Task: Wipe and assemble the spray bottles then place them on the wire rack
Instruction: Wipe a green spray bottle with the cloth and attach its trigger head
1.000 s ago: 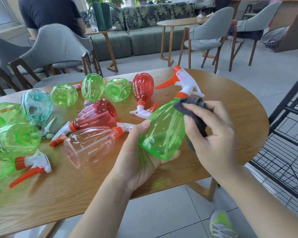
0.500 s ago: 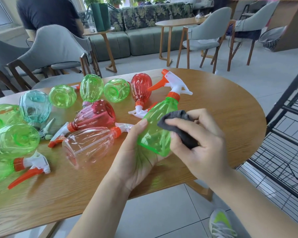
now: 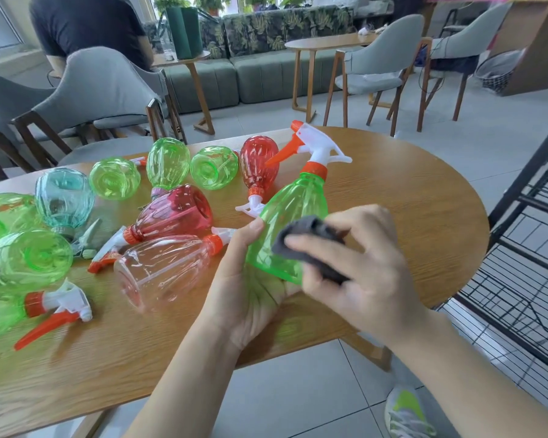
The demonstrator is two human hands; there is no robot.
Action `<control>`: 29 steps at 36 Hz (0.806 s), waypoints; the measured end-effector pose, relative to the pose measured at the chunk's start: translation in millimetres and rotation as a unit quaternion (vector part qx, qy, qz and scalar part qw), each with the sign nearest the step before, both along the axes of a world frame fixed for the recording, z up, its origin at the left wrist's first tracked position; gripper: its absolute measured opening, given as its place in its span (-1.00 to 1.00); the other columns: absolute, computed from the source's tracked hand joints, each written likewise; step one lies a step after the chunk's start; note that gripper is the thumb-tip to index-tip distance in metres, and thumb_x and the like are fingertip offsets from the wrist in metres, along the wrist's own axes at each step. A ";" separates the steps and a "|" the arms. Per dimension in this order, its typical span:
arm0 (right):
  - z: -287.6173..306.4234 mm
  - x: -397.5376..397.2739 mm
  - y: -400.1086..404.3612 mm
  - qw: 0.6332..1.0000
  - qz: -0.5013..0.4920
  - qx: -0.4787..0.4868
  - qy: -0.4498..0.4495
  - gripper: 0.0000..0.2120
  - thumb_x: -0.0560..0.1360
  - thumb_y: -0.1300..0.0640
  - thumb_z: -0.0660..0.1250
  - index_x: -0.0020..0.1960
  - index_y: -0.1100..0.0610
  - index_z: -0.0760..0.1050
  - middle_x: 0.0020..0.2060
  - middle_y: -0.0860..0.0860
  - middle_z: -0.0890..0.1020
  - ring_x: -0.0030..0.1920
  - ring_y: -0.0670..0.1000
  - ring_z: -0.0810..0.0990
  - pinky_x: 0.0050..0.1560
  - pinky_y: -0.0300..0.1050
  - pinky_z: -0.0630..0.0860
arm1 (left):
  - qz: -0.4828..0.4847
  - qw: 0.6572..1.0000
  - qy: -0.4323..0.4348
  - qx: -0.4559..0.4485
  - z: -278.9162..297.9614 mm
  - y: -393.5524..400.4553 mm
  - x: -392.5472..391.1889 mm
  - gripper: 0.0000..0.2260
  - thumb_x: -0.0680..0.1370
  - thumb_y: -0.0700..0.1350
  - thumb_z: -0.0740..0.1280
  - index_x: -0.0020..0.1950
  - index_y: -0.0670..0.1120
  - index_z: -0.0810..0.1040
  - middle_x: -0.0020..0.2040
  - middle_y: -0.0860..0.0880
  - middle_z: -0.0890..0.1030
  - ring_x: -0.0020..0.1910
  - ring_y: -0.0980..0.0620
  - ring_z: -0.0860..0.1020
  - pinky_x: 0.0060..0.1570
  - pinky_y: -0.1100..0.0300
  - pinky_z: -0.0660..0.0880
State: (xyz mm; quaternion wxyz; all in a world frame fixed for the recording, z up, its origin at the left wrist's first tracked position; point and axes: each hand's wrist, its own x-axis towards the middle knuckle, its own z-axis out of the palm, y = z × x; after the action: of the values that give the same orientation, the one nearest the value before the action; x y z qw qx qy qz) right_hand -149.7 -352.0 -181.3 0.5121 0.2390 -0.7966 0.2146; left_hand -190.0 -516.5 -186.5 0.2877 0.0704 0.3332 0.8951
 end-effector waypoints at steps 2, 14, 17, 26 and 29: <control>2.0 -5.5 8.1 0.998 -0.012 -0.061 -0.018 -0.81 0.60 0.18 0.38 0.16 0.11 0.71 -0.05 0.15 0.63 -0.06 0.16 0.55 -0.02 0.18 0.53 | -0.007 1.000 0.003 0.002 -0.2 0.7 0.7 -0.57 0.52 0.02 0.35 0.32 -0.16 0.61 0.24 -0.22 0.62 0.11 -0.14 0.65 -0.03 -0.07 0.65; 1.9 -5.7 9.4 0.985 0.025 -0.145 -0.087 -0.76 0.61 0.20 0.37 0.23 0.25 0.64 0.01 0.18 0.59 0.00 0.05 0.59 0.06 -0.24 0.49 | -0.033 0.999 0.043 0.005 -4.4 -0.1 0.7 -0.40 0.41 0.04 0.59 0.40 -0.10 0.56 0.30 -0.17 0.60 0.17 -0.11 0.62 -0.02 -0.07 0.61; 4.0 -7.3 11.1 0.983 0.027 -0.158 -0.090 -0.77 0.61 0.20 0.35 0.22 0.25 0.65 0.01 0.17 0.58 0.01 0.03 0.59 0.07 -0.25 0.48 | -0.035 0.998 0.056 -0.017 -6.6 0.1 -0.3 -0.34 0.35 0.07 0.64 0.40 -0.08 0.59 0.32 -0.16 0.61 0.19 -0.11 0.63 -0.03 -0.07 0.62; -3.8 0.9 -3.6 0.990 0.036 -0.115 -0.076 -0.79 0.59 0.20 0.39 0.18 0.18 0.69 -0.01 0.18 0.59 -0.07 0.12 0.60 0.00 -0.03 0.55 | 0.003 0.998 0.051 -0.028 -4.7 0.5 -0.9 -0.46 0.48 0.06 0.51 0.38 -0.15 0.58 0.29 -0.22 0.61 0.22 -0.13 0.62 0.12 -0.07 0.62; -7.8 6.7 -16.1 0.997 0.054 -0.020 -0.050 -0.81 0.56 0.18 0.41 0.13 0.12 0.73 -0.07 0.16 0.63 -0.10 0.16 0.58 -0.04 0.11 0.55 | -0.009 1.000 0.021 -0.010 -3.5 -3.6 1.2 -0.48 0.54 0.09 0.43 0.35 -0.24 0.56 0.18 -0.26 0.61 0.16 -0.16 0.64 0.19 0.01 0.61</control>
State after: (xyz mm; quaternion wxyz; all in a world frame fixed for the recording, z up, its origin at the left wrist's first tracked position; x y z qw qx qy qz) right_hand -143.1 -368.1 -189.0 0.4638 0.2604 -0.8028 0.2694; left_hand -188.9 -520.1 -190.1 0.2893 0.0889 0.3470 0.8877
